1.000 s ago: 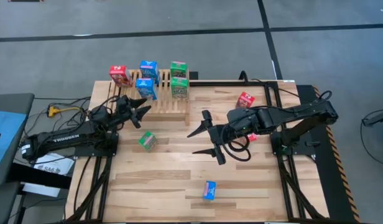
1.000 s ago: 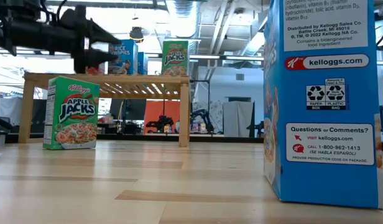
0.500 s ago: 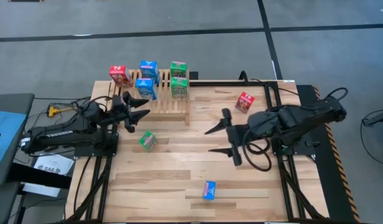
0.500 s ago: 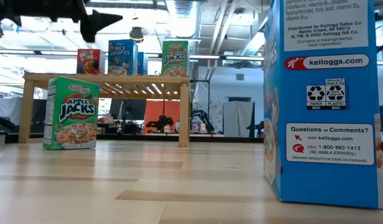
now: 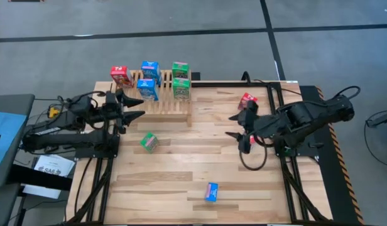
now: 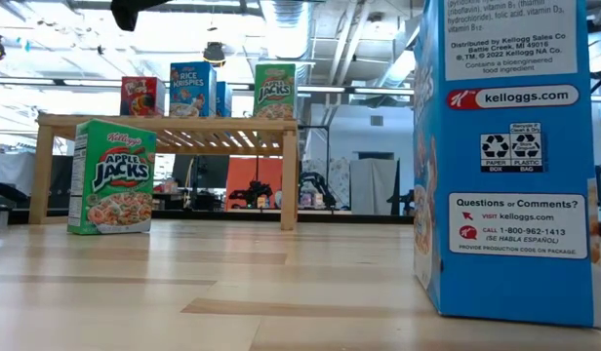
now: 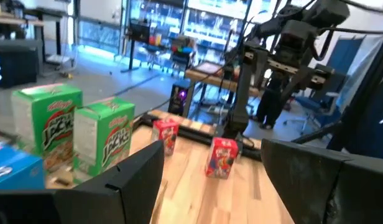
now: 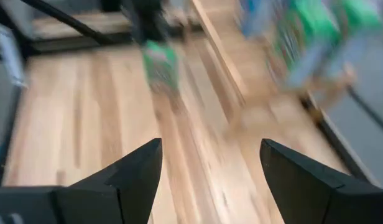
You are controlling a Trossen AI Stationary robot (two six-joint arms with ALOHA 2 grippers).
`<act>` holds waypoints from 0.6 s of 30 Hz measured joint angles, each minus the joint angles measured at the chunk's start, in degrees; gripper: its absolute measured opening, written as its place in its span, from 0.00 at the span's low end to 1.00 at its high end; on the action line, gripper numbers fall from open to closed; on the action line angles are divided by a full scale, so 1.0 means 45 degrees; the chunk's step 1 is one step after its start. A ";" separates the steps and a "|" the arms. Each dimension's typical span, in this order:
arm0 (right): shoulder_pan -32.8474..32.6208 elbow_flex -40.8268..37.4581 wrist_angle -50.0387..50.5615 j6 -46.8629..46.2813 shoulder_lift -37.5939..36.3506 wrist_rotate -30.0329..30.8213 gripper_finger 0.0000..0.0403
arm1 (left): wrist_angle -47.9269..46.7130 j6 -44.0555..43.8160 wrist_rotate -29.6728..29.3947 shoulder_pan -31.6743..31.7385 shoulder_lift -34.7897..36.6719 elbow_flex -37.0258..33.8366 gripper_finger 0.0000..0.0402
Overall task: Stack cereal on shelf
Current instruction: Put the bottom red cereal box on the shelf aligned with the red cereal box
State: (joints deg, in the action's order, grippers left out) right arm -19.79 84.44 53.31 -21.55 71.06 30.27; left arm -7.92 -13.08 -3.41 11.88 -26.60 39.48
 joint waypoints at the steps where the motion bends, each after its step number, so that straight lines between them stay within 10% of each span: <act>1: 0.0000 0.0000 0.0613 -0.0727 0.0006 0.0040 0.74 | -0.0390 0.0000 -0.0043 0.0000 0.0002 0.0184 0.65; 18: -0.0523 -0.1211 0.7449 -1.1399 0.0107 -0.0121 0.74 | -0.1245 0.0853 0.0142 0.0000 -0.0007 0.0641 0.65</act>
State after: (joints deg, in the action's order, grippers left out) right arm -22.15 78.99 86.83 -72.84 71.54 29.73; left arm -13.53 -9.24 -2.77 11.88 -26.63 42.37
